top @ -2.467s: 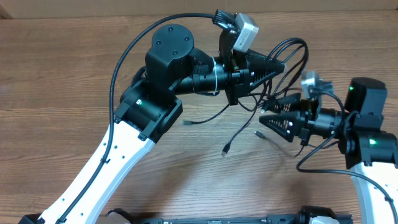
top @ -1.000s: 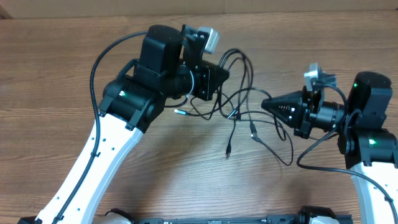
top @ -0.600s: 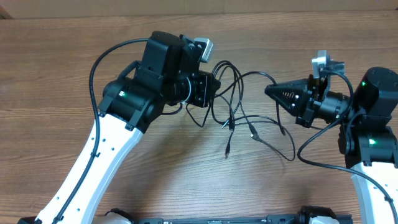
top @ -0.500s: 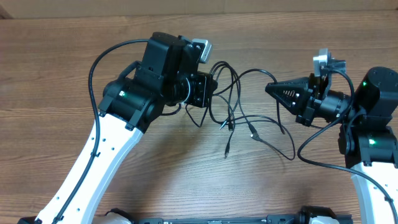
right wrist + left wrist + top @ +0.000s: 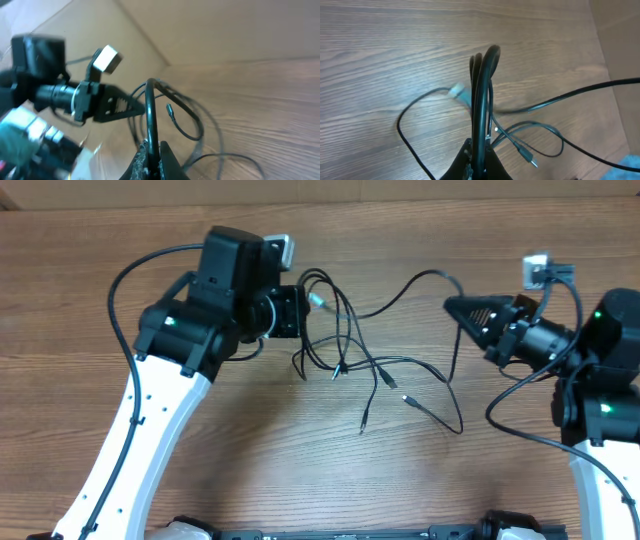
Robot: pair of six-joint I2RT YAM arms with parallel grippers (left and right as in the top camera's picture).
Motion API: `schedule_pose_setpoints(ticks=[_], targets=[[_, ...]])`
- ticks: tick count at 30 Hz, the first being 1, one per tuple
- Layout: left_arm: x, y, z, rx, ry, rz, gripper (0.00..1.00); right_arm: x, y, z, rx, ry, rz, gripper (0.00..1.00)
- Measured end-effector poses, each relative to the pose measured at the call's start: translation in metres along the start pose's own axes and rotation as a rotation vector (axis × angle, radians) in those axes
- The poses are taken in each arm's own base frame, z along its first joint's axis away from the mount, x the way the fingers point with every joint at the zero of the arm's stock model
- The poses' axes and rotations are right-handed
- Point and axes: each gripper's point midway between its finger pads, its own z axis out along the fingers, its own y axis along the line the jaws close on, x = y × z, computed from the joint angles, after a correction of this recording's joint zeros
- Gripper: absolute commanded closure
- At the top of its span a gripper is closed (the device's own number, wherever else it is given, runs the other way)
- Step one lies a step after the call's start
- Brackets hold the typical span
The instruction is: Untangle cables
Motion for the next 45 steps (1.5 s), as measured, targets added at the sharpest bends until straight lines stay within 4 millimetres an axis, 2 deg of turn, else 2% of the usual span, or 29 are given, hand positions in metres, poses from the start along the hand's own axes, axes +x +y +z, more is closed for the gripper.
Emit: schedule_pose_setpoints(ticks=[4,6,7,9,10,11,21,31,35,39,45], targets=[[-0.002,0.004,-0.001,-0.005,-0.006,-0.022,0.96,-0.005,-0.019,-0.014,0.072,-0.036,0.089,0.96],[-0.003,0.003,-0.001,-0.004,-0.008,-0.024,0.96,-0.005,-0.029,-0.021,0.109,-0.048,0.136,0.89],[-0.003,0.003,-0.001,-0.003,-0.011,-0.023,0.96,-0.005,-0.034,-0.025,0.127,-0.054,0.161,0.71],[-0.005,0.002,-0.001,0.000,-0.016,-0.022,0.96,-0.003,-0.042,-0.031,0.155,-0.062,0.208,0.25],[-0.006,0.002,-0.001,0.001,-0.020,-0.025,0.96,-0.002,-0.044,-0.033,0.166,-0.064,0.224,0.06],[-0.007,0.001,-0.001,0.004,-0.025,-0.027,0.96,-0.001,-0.046,-0.034,0.173,-0.064,0.238,0.00],[-0.018,-0.013,-0.002,0.075,-0.063,-0.021,0.96,0.007,-0.050,-0.036,0.188,-0.047,0.296,0.00],[-0.030,-0.046,-0.011,0.241,-0.103,0.048,0.96,0.014,-0.051,-0.036,0.195,-0.031,0.335,0.00],[-0.031,-0.056,-0.030,0.272,-0.142,0.086,0.96,0.017,-0.052,-0.036,0.201,-0.023,0.341,0.00],[-0.034,-0.062,-0.062,0.263,-0.227,0.147,0.96,0.020,-0.053,-0.036,0.205,-0.017,0.349,0.00],[-0.035,-0.046,-0.100,0.124,-0.346,0.172,0.96,0.023,-0.054,-0.036,0.209,-0.008,0.367,0.00]])
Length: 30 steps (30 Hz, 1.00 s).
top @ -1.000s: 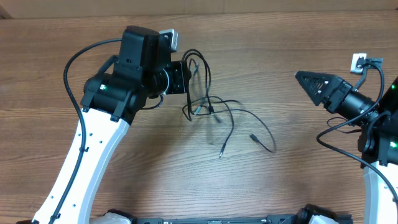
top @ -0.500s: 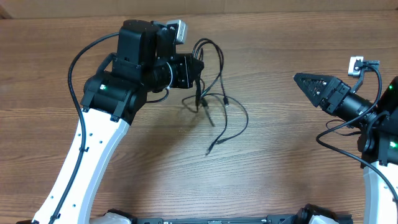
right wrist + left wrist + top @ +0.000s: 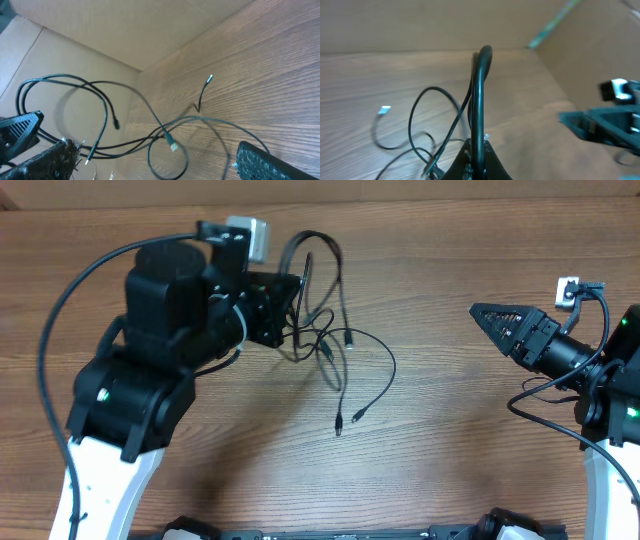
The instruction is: Untangle cables
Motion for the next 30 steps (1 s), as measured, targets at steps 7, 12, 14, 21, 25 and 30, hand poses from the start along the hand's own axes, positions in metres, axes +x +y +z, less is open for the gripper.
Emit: schedule_pose_setpoints(ticks=[7,12,14,21,25,30], targets=[[0.005,0.027,-0.004,-0.152,0.005,0.000,0.81,-0.001,-0.001,0.000,0.006,-0.003,-0.007,0.00],[0.007,0.034,-0.004,-0.187,0.011,0.001,0.65,-0.001,-0.003,0.000,0.020,-0.008,-0.009,0.00],[0.009,0.035,-0.004,-0.195,0.018,0.004,0.60,0.000,-0.005,0.000,0.026,-0.004,0.004,0.00],[0.016,0.044,-0.006,-0.245,0.043,0.004,0.47,0.010,-0.008,0.001,0.036,0.025,0.047,0.00],[0.020,0.048,-0.008,-0.265,0.059,0.000,0.41,0.016,-0.002,0.007,0.023,0.052,0.038,0.00],[0.034,0.065,-0.014,-0.357,0.106,-0.011,0.32,0.025,0.004,0.016,0.014,0.089,0.021,0.00]])
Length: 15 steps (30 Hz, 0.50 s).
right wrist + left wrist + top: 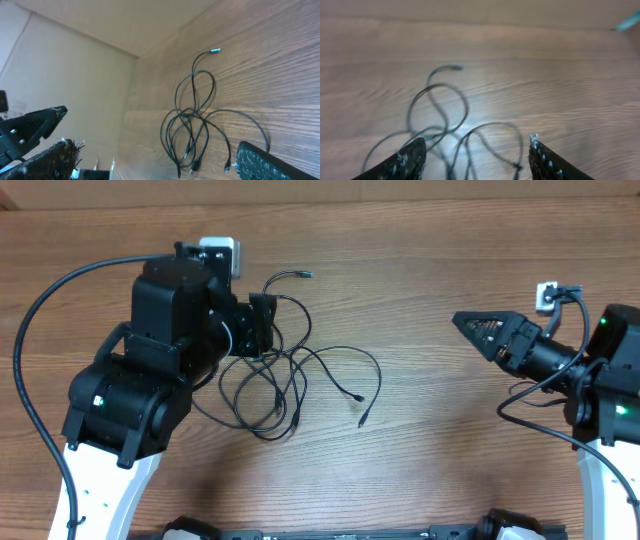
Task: Untangle cables
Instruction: 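Lower the left gripper and release the cables onto the table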
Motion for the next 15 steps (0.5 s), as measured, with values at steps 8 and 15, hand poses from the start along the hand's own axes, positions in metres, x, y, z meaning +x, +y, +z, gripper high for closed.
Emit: schedule_pose_setpoints(ticks=[8,15], targets=[[0.019,0.036,-0.004,-0.195,0.054,-0.077,0.19,0.023,0.006,0.023,0.041,0.077,-0.008,0.00],[0.021,0.052,-0.007,-0.269,0.054,-0.108,0.20,0.045,0.006,0.040,0.095,0.143,-0.003,0.00]])
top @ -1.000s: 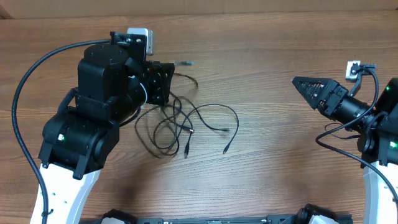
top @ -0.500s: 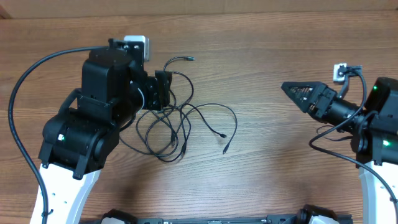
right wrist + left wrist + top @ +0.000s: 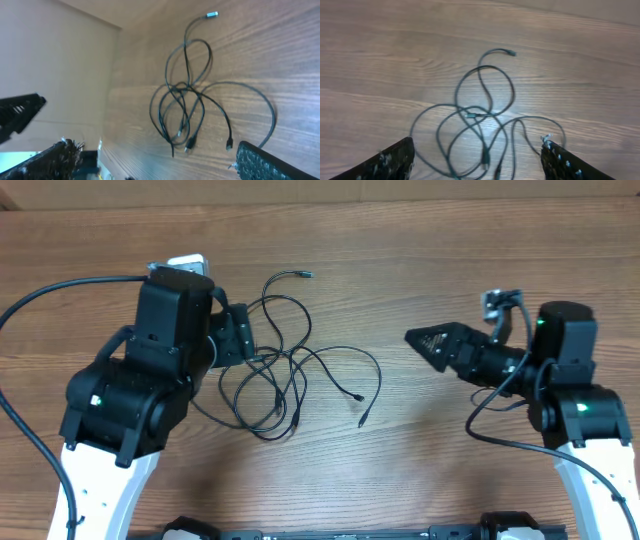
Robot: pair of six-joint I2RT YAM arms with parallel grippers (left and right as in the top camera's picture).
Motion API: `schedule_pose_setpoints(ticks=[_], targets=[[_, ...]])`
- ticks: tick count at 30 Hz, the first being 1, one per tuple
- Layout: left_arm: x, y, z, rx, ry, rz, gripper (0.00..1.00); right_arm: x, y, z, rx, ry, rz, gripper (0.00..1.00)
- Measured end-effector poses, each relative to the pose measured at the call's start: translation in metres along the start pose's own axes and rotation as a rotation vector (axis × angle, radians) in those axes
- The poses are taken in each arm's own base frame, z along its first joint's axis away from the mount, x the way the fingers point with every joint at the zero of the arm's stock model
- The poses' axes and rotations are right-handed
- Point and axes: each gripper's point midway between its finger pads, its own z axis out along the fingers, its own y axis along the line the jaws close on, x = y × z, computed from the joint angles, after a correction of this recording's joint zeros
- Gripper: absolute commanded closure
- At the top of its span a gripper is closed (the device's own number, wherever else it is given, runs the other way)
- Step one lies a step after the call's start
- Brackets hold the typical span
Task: Untangle cables
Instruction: 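Lower the left gripper and release the cables onto the table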
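A loose tangle of thin black cables (image 3: 290,375) lies on the wooden table, left of the middle. One plug end (image 3: 304,274) sticks out at the far side, and two more ends (image 3: 361,408) trail to the right. My left gripper (image 3: 234,338) stands open just left of the tangle, holding nothing. In the left wrist view the cables (image 3: 481,116) lie between and beyond its spread fingers (image 3: 390,161). My right gripper (image 3: 424,340) is open to the right of the tangle, apart from it. The right wrist view shows the cables (image 3: 186,102) ahead of that gripper (image 3: 160,162).
The wooden table (image 3: 400,470) carries only the cables. Each arm's own black supply cable loops beside it, the left arm's (image 3: 40,295) at the far left and the right arm's (image 3: 490,415) at the right. A brown wall (image 3: 320,192) runs along the back edge.
My right gripper has moved left, closer to the tangle. The left gripper has shifted a little to the left. Both stay open, and the cables lie as before.
At first both grippers were shut on cables stretched between them. Then the right gripper was open and away to the right, while the left still held a raised bundle. After that the left was open too, with the cables in a heap on the table.
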Motion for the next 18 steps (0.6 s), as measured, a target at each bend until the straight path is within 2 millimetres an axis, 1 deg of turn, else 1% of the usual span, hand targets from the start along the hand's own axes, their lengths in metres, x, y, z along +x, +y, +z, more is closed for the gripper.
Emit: schedule_pose_setpoints(ticks=[2,4,7,10,11,13,14,17,18], targets=[[-0.001,0.009,0.001,-0.021,0.005,-0.010,0.19,0.005,-0.001,0.007,0.010,0.028,0.006,0.00],[-0.003,0.017,0.002,-0.023,0.010,-0.013,0.16,0.011,-0.004,0.017,0.021,0.062,0.016,0.00],[-0.005,0.028,0.004,0.002,0.027,0.011,0.18,0.021,-0.010,0.033,0.037,0.126,0.033,0.00],[-0.005,0.033,0.005,0.043,0.048,0.079,0.09,0.030,-0.018,0.045,0.070,0.171,0.051,0.00],[-0.003,0.033,0.005,0.062,0.059,0.114,0.09,0.033,-0.021,0.049,0.086,0.183,0.056,0.00],[0.003,0.031,0.004,0.103,0.083,0.195,0.20,0.038,-0.028,0.055,0.126,0.202,0.066,0.00],[0.007,0.028,0.004,0.122,0.095,0.236,0.22,0.041,-0.031,0.057,0.148,0.209,0.069,0.00],[0.011,0.023,0.002,0.168,0.105,0.341,0.20,0.051,-0.036,0.065,0.202,0.230,0.065,0.00],[0.011,0.023,0.002,0.176,0.103,0.359,0.17,0.055,-0.036,0.067,0.216,0.239,0.061,0.00]])
